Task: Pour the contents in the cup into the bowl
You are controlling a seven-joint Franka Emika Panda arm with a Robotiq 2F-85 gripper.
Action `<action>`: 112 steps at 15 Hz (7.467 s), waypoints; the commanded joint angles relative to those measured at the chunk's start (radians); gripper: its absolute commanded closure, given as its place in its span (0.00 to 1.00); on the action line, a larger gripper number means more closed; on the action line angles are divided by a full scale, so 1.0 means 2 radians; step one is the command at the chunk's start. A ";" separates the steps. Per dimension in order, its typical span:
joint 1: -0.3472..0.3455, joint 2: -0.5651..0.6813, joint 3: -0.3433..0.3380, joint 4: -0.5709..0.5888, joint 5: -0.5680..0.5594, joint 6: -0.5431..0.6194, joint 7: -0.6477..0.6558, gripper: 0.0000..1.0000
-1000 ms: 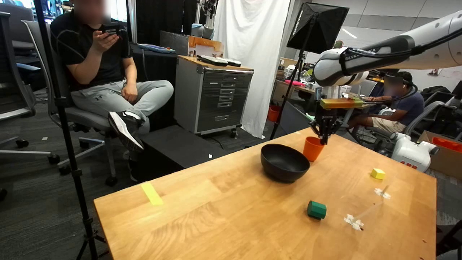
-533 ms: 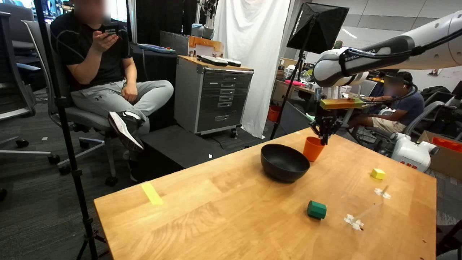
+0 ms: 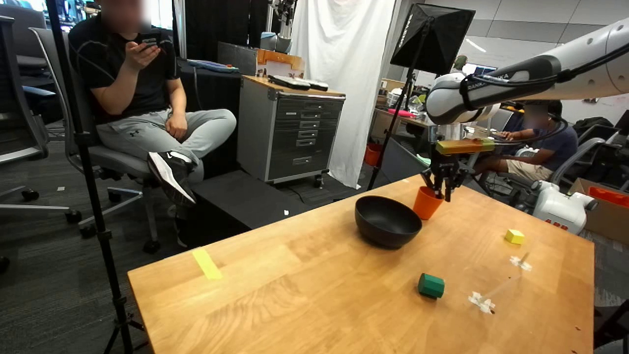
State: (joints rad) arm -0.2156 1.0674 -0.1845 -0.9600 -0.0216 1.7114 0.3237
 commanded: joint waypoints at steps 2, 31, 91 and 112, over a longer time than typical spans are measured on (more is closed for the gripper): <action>0.008 -0.005 -0.006 -0.013 -0.008 -0.001 0.006 0.85; 0.076 -0.197 -0.022 -0.230 -0.056 0.148 0.058 0.96; 0.143 -0.275 0.079 -0.560 -1.246 0.347 1.177 0.98; 0.173 -0.272 0.058 -0.571 -1.244 0.319 1.213 0.98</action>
State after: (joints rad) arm 0.1052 0.5447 -0.0470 -2.0773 -2.5092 2.3809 2.7080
